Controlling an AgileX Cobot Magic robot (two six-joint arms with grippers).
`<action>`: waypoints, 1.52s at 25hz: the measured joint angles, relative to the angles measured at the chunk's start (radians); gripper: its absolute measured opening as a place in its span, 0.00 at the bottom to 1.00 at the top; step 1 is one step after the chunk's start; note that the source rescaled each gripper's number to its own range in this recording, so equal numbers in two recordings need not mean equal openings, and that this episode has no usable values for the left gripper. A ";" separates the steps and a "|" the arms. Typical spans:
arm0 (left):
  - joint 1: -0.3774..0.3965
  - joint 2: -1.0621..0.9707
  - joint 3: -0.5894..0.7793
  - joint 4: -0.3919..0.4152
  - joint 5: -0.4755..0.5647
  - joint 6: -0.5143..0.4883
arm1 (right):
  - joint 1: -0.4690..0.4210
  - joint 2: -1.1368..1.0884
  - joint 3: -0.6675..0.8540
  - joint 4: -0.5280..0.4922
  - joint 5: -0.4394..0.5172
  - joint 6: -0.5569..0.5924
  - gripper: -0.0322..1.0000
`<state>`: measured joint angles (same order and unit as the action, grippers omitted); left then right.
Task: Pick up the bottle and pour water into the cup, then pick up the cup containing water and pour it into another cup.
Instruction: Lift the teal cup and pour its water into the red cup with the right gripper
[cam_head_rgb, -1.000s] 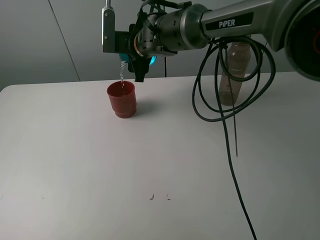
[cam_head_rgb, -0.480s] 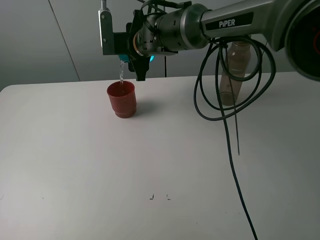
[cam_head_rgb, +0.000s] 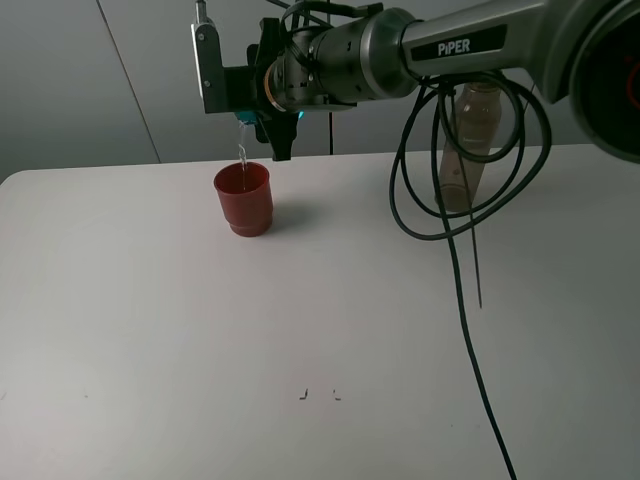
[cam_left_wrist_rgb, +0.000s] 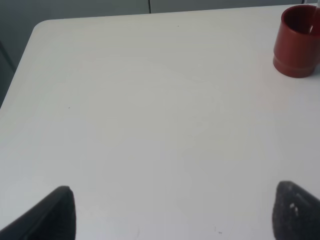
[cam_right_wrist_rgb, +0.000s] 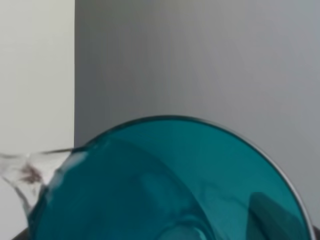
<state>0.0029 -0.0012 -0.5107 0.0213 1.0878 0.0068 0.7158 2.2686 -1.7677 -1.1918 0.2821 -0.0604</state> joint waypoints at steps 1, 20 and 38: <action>0.000 0.000 0.000 0.000 0.000 0.000 | 0.000 0.000 0.000 0.000 -0.002 0.000 0.12; 0.000 0.000 0.000 0.000 0.000 0.000 | 0.000 0.000 0.000 -0.050 -0.014 -0.060 0.12; 0.000 0.000 0.000 0.000 0.000 0.000 | 0.000 0.000 0.000 -0.148 -0.053 -0.060 0.12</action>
<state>0.0029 -0.0012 -0.5107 0.0213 1.0878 0.0068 0.7163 2.2686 -1.7677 -1.3400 0.2291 -0.1201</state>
